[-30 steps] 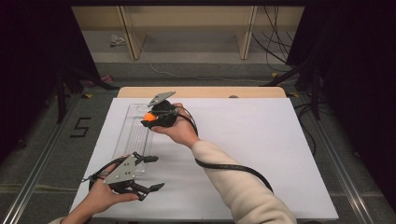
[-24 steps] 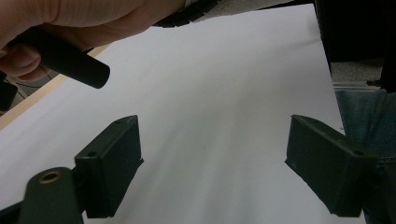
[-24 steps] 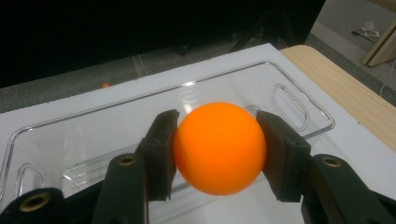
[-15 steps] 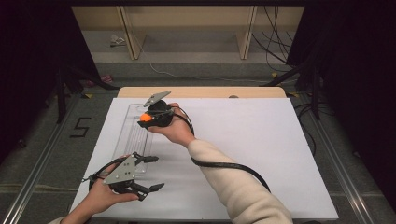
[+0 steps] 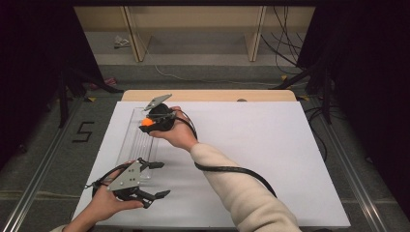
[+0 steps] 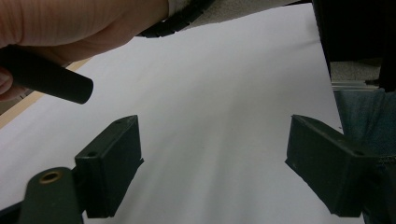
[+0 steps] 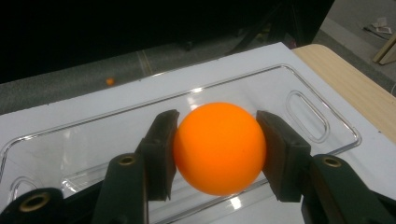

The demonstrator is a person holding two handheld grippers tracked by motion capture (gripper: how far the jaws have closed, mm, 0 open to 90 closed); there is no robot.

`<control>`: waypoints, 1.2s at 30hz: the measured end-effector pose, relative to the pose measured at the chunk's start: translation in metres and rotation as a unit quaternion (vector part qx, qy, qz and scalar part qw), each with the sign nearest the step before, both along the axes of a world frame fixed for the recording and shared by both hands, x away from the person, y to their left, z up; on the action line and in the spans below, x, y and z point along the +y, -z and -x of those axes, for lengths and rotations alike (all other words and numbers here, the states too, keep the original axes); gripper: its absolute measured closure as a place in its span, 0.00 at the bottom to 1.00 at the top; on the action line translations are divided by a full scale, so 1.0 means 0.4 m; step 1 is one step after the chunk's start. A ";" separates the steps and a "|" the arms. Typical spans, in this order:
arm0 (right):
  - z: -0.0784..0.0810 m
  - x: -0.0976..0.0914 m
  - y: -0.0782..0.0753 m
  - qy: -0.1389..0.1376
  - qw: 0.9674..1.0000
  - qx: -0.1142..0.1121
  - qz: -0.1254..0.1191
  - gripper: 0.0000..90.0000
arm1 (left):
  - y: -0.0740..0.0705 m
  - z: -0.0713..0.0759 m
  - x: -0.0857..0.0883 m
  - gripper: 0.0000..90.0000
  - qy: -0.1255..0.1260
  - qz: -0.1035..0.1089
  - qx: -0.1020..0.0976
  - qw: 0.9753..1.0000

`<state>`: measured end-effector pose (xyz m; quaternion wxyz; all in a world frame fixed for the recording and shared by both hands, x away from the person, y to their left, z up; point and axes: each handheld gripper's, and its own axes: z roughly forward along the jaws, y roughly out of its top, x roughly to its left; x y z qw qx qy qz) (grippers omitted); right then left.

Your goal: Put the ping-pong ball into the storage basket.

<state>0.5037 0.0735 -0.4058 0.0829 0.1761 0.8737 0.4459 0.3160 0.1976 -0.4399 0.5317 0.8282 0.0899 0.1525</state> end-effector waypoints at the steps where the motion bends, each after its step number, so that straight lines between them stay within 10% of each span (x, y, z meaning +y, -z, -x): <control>1: 0.000 0.002 0.001 -0.001 1.000 0.001 0.000 0.57 | 0.000 0.000 0.000 0.20 0.000 0.000 0.000 1.000; 36: -0.015 0.041 0.039 -0.011 1.000 0.014 0.019 0.57 | 0.000 0.001 -0.001 0.20 0.003 -0.001 0.001 1.000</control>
